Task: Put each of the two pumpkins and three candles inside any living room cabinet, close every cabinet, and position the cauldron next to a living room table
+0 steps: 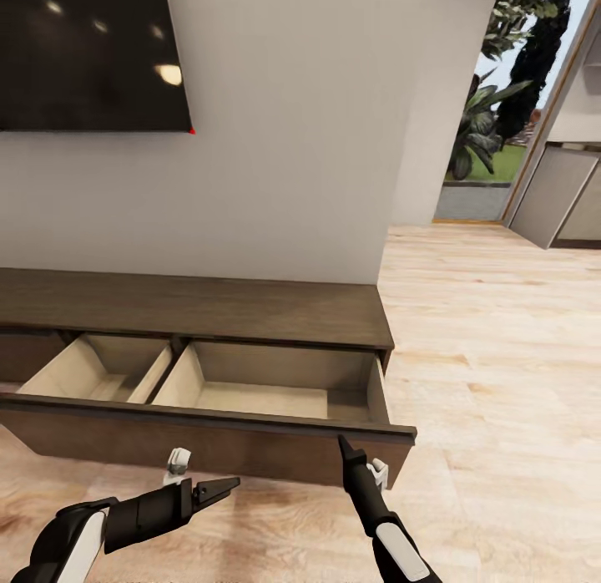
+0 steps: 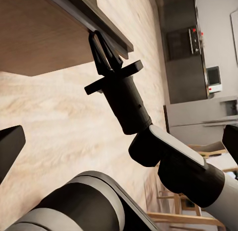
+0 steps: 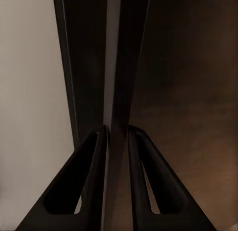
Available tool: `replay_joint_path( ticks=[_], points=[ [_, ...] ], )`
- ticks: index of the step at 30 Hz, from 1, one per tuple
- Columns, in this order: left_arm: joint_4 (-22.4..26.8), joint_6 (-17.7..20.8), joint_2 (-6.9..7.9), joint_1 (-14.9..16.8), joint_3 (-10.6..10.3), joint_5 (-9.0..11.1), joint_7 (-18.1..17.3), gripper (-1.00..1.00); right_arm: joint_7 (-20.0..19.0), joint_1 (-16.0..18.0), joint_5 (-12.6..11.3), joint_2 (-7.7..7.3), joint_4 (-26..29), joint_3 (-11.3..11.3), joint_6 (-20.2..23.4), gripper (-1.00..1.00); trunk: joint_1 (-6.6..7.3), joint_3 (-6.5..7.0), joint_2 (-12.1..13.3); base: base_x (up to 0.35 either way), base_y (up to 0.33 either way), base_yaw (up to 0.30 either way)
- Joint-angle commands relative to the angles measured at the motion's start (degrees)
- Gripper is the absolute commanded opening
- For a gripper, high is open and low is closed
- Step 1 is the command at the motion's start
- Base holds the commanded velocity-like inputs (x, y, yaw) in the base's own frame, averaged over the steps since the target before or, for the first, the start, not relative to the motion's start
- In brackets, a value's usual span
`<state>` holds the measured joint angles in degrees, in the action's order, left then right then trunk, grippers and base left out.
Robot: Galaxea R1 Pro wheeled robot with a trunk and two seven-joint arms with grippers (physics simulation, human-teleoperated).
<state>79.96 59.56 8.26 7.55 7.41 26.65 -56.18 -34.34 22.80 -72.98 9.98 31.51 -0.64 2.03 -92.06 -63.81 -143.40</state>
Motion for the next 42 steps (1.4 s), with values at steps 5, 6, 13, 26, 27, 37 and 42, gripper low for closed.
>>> replay_joint_path(
  ticks=[5, 6, 13, 26, 27, 37, 42],
  points=[
    [0.0, 0.2, 0.0, 0.0, 0.1, -0.1, -0.2, 1.0, -0.7, 0.1, -1.5, 0.02, 0.4, -2.3, 0.3, -1.0, 0.03, -0.04, 0.0, -0.068, 0.0, 0.0],
    [0.0, 0.2, 0.0, 0.0, 0.1, -0.1, -0.2, 1.0, -0.7, 0.1, -1.5, 0.02, 0.4, -2.3, 0.3, -1.0, 0.03, -0.04, 0.0, -0.017, 0.0, 0.0],
    [0.0, 0.2, 0.0, 0.0, 0.1, -0.1, -0.2, 1.0, -0.7, 0.1, -1.5, 0.02, 0.4, -2.3, 0.4, -1.0, 0.03, -0.04, 0.0, -0.006, 0.0, 0.0],
    [0.0, 0.2, 0.0, 0.0, 0.1, -0.1, -0.2, 1.0, -0.7, 0.1, -1.5, 0.02, 0.4, -2.3, 0.4, -1.0, 0.03, -0.04, 0.0, -0.047, 0.0, 0.0],
    [0.0, 0.2, 0.0, 0.0, 0.1, -0.1, -0.2, 1.0, -0.7, 0.1, -1.5, 0.02, 0.4, -2.3, 0.4, -1.0, 0.03, -0.04, 0.0, 0.0, 0.0, 0.0],
    [0.0, 0.2, 0.0, 0.0, 0.1, -0.1, -0.2, 1.0, -0.7, 0.1, -1.5, 0.02, 0.4, -2.3, 0.4, 1.0, 0.03, -0.04, 0.0, -0.064, 0.0, 0.0],
    [0.0, 0.2, 0.0, 0.0, 0.1, -0.1, -0.2, 1.0, -0.7, 0.1, -1.5, 0.02, 0.4, -2.3, 0.5, 1.0, 0.03, -0.04, 0.0, -0.001, 0.0, 0.0]
  ],
)
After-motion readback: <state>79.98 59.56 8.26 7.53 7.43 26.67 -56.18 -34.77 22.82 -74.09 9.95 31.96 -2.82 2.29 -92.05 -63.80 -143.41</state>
